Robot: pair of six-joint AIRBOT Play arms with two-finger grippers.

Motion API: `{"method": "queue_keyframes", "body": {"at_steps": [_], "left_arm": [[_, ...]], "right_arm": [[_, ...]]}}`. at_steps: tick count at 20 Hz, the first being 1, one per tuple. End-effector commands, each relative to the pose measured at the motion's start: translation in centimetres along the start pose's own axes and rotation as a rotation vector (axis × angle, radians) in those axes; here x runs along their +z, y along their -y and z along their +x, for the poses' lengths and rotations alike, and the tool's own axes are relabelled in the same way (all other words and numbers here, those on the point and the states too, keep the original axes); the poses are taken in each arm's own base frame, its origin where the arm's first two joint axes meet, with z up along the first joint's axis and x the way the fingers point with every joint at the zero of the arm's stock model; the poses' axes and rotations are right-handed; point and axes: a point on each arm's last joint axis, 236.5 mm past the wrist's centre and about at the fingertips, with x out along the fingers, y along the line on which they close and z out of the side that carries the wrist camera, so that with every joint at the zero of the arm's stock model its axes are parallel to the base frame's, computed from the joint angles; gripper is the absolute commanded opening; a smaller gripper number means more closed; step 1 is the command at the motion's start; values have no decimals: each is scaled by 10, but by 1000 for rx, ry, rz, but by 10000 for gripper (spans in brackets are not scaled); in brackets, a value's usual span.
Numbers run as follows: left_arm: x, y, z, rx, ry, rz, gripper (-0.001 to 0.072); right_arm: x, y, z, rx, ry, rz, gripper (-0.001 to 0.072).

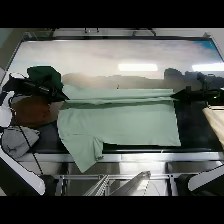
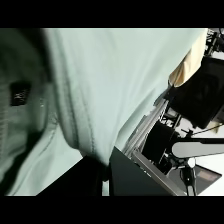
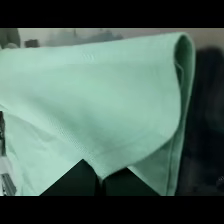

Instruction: Fold the shirts.

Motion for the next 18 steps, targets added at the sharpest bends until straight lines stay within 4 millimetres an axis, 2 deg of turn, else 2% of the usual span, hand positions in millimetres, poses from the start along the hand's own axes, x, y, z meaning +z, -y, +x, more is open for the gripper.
{"method": "queue_keyframes", "body": {"at_steps": [1,2,3,4,5,8,9,10,11,13,15,16,17,18], "left_arm": [[-8,-25,16,27,-3,-75,19],[-11,-26,18,23,-14,-84,21],[-12,-26,18,20,-16,-86,58],[-10,-25,13,20,-9,-110,283],[-9,-23,8,19,-4,-141,346],[-16,-8,-9,10,-41,-140,345],[-20,-3,-14,12,-46,-132,346],[-24,-2,-18,43,-42,-120,345],[-31,-7,-23,105,-39,-104,346],[-53,-20,-35,234,-27,-117,346],[-73,-29,-45,317,28,-95,346],[-81,-30,-48,323,64,-78,347],[-91,-32,-50,319,96,-88,346],[-104,-34,-49,308,108,-114,347]], "right_arm": [[-11,10,7,-43,-49,-6,16],[-12,9,8,-44,-54,-1,37],[-13,8,9,-40,-58,18,200],[-15,5,8,-32,-68,41,288],[-18,1,5,-21,-84,48,288],[-33,-1,-13,-89,-145,47,284],[-40,1,-23,-141,-172,40,251],[-46,1,-34,-184,-196,33,223],[-58,0,-47,-222,-222,37,225],[-97,-4,-65,-284,-282,77,260],[-138,5,-74,-375,-276,93,264],[-156,14,-74,-423,-250,108,340],[-168,25,-70,-458,-210,123,503],[-184,35,-62,-485,-188,146,549]]}}
